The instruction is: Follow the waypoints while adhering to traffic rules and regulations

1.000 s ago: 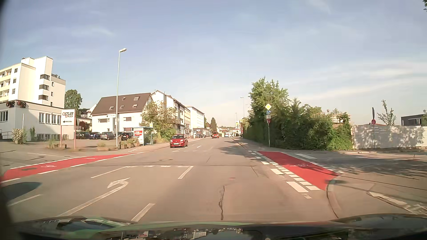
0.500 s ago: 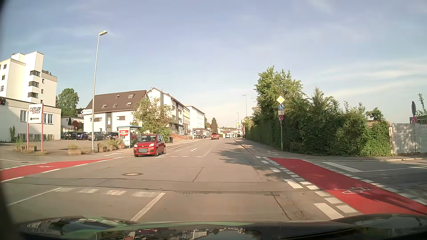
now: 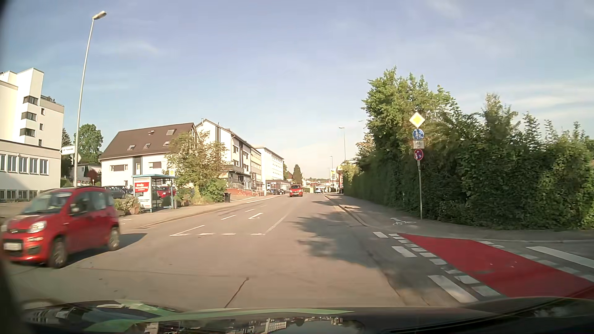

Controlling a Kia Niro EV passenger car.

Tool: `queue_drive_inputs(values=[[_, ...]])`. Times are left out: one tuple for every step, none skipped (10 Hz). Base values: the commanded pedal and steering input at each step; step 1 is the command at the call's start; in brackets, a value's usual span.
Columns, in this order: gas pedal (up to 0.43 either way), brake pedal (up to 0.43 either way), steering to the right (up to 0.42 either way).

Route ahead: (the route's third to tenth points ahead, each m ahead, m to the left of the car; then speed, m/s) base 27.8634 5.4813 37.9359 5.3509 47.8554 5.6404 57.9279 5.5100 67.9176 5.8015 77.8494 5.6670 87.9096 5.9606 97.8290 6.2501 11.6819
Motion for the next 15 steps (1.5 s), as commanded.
queue_drive_inputs(values=[[0.138,0.0,-0.004],[0.098,0.0,-0.004],[0.098,0.0,-0.004],[0.098,0.0,-0.004],[0.098,0.0,-0.004],[0.098,0.0,-0.005],[0.098,0.0,-0.006],[0.098,0.0,-0.007],[0.098,0.0,-0.007],[0.098,0.0,-0.007],[0.098,0.0,-0.005],[0.098,0.0,-0.005],[0.098,0.0,-0.004],[0.098,0.0,-0.004],[0.098,0.0,-0.004]])
